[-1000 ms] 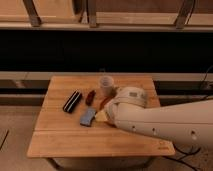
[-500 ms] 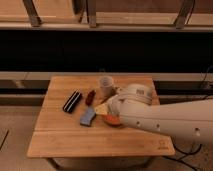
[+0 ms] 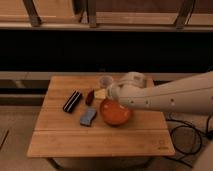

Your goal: Place the pepper on the white sponge

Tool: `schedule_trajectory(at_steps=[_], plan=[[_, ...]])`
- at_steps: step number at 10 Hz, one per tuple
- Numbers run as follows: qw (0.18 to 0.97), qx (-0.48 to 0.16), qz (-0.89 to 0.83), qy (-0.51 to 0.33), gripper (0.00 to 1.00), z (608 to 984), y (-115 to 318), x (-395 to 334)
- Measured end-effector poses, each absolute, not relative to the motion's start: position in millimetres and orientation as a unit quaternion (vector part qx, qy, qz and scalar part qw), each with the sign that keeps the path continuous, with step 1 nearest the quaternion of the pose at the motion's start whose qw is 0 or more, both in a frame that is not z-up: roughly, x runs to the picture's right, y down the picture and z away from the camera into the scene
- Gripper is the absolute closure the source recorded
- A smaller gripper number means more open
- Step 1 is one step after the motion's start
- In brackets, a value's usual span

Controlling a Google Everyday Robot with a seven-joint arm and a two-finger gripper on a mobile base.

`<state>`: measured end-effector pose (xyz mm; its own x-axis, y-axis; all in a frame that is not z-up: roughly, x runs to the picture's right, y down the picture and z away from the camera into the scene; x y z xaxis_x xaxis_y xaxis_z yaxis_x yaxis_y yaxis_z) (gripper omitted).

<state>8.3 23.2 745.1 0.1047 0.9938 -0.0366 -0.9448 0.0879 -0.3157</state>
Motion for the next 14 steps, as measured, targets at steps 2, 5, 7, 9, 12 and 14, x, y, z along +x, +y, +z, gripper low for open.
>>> schedule_trajectory(at_steps=[2,5,7,9,12,14], plan=[[0.731,-0.157,0.656,-0.104,0.20,768.4,26.3,-26.9],[0.755,-0.188,0.615,-0.124,0.20,792.6,33.3,-88.0],[0.761,-0.188,0.608,-0.125,0.20,797.5,32.6,-93.8],[0.762,-0.188,0.608,-0.124,0.20,797.7,33.0,-93.4],[0.751,-0.178,0.623,-0.123,0.20,791.9,23.3,-81.1],[0.737,-0.169,0.644,-0.120,0.20,798.8,12.9,-71.4]])
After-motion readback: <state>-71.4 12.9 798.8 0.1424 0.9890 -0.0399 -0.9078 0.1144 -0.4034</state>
